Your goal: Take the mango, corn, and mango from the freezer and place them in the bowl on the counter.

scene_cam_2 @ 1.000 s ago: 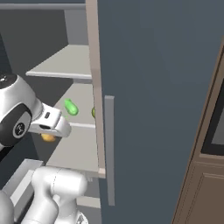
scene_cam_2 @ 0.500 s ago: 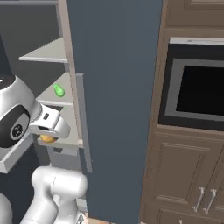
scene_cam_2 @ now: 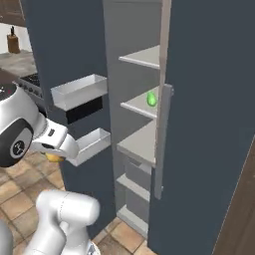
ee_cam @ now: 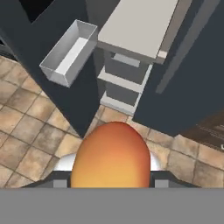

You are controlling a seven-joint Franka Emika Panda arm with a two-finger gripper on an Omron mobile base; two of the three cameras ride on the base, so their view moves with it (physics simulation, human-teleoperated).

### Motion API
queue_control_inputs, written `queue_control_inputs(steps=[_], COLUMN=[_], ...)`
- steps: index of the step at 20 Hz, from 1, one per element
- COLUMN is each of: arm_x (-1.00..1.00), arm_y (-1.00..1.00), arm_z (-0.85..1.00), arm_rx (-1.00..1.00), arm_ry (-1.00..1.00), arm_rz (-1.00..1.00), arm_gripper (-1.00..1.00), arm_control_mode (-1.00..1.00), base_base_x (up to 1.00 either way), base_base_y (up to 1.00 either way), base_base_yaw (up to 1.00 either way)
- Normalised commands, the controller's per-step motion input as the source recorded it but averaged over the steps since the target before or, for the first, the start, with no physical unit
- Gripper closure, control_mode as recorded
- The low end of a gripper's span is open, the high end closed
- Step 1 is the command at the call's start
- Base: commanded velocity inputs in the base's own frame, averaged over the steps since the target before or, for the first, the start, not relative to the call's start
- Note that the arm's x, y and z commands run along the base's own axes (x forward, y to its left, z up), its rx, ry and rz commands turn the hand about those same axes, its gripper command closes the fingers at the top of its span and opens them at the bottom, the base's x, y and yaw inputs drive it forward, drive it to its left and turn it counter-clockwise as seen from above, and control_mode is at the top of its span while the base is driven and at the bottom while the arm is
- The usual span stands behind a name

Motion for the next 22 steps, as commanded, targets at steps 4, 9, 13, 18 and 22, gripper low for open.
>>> queue_control_inputs(steps=[4, 9, 13, 18, 22], arm_x=[0.00, 0.00, 0.00, 0.00, 0.00], arm_y=[0.00, 0.00, 0.00, 0.00, 0.00], arm_z=[0.00, 0.00, 0.00, 0.00, 0.00], arm_rx=[0.00, 0.00, 0.00, 0.00, 0.00], arm_ry=[0.00, 0.00, 0.00, 0.00, 0.00], arm_rz=[0.00, 0.00, 0.00, 0.00, 0.00], arm_gripper=[1.00, 1.00, 1.00, 1.00, 1.00], arm_control_mode=[1.00, 1.00, 1.00, 1.00, 1.00], base_base_x=[-0.48, -0.24, 0.09, 0.62, 1.00], base_base_y=[0.24, 0.30, 0.49, 0.75, 0.88], base_base_yaw=[0.95, 0.97, 0.68, -0.06, -0.05])
